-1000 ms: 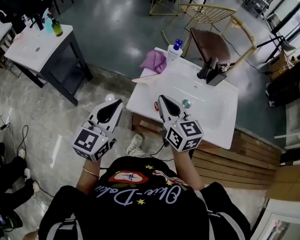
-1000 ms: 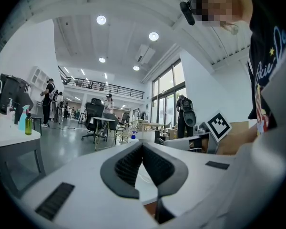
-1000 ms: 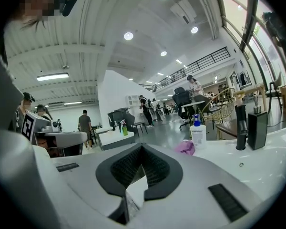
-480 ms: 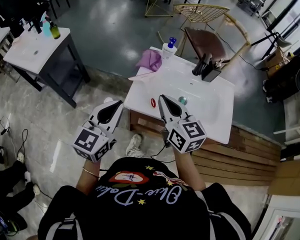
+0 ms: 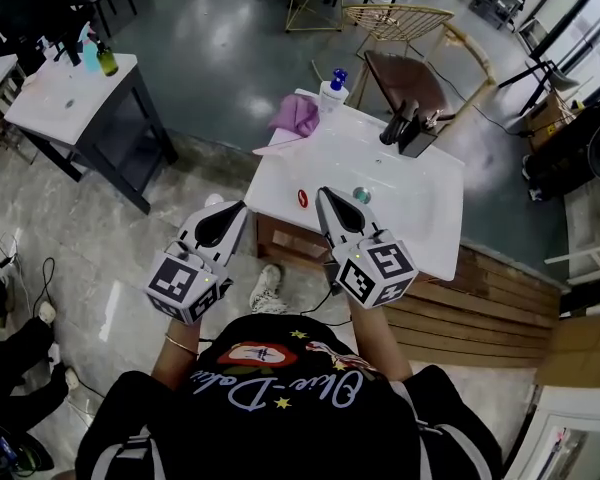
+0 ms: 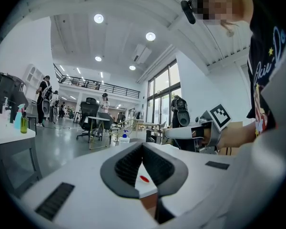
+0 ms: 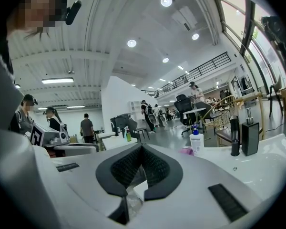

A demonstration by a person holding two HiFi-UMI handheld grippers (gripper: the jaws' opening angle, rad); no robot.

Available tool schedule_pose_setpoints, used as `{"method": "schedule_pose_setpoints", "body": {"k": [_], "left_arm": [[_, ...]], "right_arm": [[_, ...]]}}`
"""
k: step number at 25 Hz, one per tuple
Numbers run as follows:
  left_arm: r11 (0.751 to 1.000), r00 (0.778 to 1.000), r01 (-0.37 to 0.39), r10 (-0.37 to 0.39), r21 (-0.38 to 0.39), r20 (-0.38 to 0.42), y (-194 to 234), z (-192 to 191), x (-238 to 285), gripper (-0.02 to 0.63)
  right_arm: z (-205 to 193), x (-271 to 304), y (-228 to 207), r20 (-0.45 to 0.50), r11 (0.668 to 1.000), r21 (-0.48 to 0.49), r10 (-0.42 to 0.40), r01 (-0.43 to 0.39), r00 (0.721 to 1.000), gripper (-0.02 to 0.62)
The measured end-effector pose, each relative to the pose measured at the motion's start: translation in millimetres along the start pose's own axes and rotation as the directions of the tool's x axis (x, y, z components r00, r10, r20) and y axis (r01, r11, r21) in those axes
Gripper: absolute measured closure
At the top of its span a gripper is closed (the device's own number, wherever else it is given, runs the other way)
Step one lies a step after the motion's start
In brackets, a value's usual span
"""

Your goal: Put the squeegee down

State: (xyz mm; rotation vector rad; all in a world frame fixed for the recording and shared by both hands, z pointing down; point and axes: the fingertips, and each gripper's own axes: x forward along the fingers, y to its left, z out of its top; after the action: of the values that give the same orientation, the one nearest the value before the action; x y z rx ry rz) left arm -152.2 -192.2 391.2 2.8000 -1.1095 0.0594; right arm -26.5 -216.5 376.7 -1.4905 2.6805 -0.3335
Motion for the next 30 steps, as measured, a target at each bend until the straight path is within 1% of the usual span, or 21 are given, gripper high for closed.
{"method": "schedule_pose_setpoints", "body": {"k": [9, 30], "left_arm": [[1.0, 1.0, -0.009, 0.009, -0.012, 0.004, 0, -4, -6, 0.612], [1.0, 1.0, -0.008, 0.008, -0.025, 0.003, -2, -7, -10, 0.612]], "right_arm": [[5, -7, 5, 0.017, 1.0, -0.005, 0.002, -0.002, 1.0, 0.601], [4, -9, 11, 0.005, 1.0, -0.005, 0.004, -0.004, 1.0, 0.601]]}}
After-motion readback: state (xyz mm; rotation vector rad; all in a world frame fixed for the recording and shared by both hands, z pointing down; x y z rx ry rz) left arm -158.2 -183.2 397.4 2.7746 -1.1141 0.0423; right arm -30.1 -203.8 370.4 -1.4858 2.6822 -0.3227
